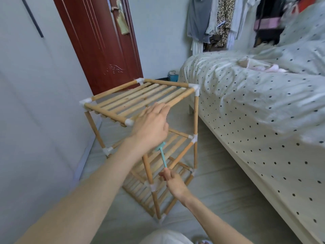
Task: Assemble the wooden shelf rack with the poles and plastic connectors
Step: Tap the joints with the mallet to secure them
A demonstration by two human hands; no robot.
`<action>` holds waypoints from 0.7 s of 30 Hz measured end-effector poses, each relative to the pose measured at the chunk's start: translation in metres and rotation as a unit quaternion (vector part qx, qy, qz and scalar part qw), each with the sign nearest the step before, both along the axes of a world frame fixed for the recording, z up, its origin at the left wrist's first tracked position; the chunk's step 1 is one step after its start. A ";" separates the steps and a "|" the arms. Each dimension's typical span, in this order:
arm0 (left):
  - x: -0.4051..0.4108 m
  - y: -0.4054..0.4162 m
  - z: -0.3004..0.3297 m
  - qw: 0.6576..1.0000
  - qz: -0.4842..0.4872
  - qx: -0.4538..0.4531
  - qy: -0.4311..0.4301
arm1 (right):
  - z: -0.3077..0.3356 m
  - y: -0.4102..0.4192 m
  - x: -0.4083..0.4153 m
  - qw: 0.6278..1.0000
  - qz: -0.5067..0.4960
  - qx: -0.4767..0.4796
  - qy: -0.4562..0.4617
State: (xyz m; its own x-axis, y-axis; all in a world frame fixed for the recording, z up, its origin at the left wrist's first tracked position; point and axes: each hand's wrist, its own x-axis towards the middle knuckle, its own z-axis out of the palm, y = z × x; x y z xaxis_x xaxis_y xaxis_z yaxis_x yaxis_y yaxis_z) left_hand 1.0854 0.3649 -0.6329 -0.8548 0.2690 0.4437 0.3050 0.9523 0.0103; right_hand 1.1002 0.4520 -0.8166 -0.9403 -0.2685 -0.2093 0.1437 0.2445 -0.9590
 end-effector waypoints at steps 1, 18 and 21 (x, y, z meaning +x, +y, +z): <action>0.006 -0.015 0.000 1.000 0.002 0.011 0.002 | 0.003 -0.006 0.003 1.000 0.023 0.012 0.018; -0.012 -0.011 -0.013 0.995 0.092 -0.006 0.027 | -0.020 0.040 -0.009 0.976 -0.132 -0.168 -0.046; -0.029 0.033 -0.020 0.996 0.063 0.043 0.050 | -0.035 0.078 -0.004 0.971 -0.205 -0.113 -0.041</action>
State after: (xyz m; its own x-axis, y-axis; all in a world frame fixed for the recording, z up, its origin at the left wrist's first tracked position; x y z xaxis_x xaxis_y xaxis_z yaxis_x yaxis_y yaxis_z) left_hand 1.0568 0.3976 -0.6530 -0.8300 0.1209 0.5445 0.1875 0.9799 0.0683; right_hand 1.0960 0.5299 -0.8516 -0.9604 0.0766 -0.2678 0.2633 -0.0649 -0.9625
